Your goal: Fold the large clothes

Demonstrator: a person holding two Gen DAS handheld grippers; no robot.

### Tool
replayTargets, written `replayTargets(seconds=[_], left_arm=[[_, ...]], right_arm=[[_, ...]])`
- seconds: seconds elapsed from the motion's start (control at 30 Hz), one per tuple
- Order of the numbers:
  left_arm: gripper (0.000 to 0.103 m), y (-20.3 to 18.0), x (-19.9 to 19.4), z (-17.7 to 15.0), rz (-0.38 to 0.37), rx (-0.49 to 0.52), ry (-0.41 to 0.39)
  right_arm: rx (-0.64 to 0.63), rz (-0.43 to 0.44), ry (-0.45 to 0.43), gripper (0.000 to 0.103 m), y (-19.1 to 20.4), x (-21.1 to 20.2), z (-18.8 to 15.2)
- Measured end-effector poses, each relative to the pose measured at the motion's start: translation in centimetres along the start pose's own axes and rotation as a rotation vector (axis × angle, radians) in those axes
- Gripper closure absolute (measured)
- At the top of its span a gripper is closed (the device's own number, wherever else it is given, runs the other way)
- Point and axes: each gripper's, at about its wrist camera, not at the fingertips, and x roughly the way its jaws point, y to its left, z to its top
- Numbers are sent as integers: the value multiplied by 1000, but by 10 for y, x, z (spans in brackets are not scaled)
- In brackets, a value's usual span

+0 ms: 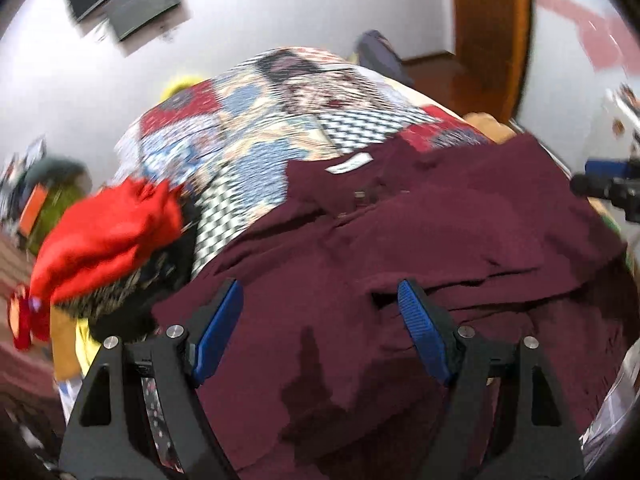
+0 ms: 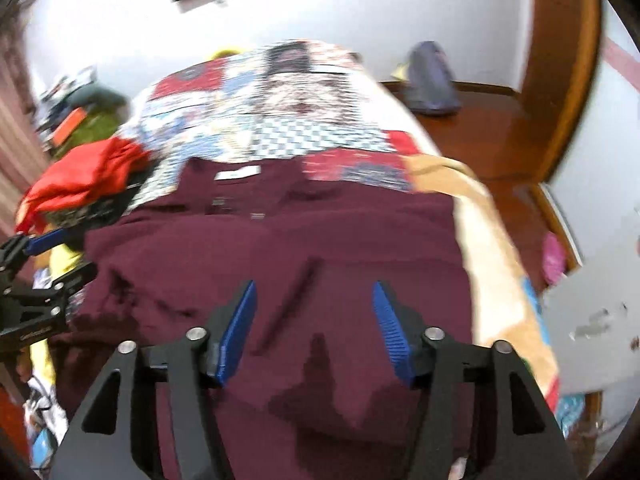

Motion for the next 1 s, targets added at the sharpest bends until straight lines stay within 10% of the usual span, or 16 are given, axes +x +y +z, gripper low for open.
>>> replayTargets(seconds=[0.5,0.73,0.87,1.0], left_arm=[[23,-121,70,10,-155,357,180],[23,-126,88,20,-162,306,181],[74,-123,84,28,-259,275,183],[85,-106,60,38,-287,208,100]], right_arm=[[38,-52,108,39,-30,49,-51],[45,-45,92,33,-34,53,-58],[42,-41,99,33,-35,52,-58],[54,-27,120,33,-38,51,-55]])
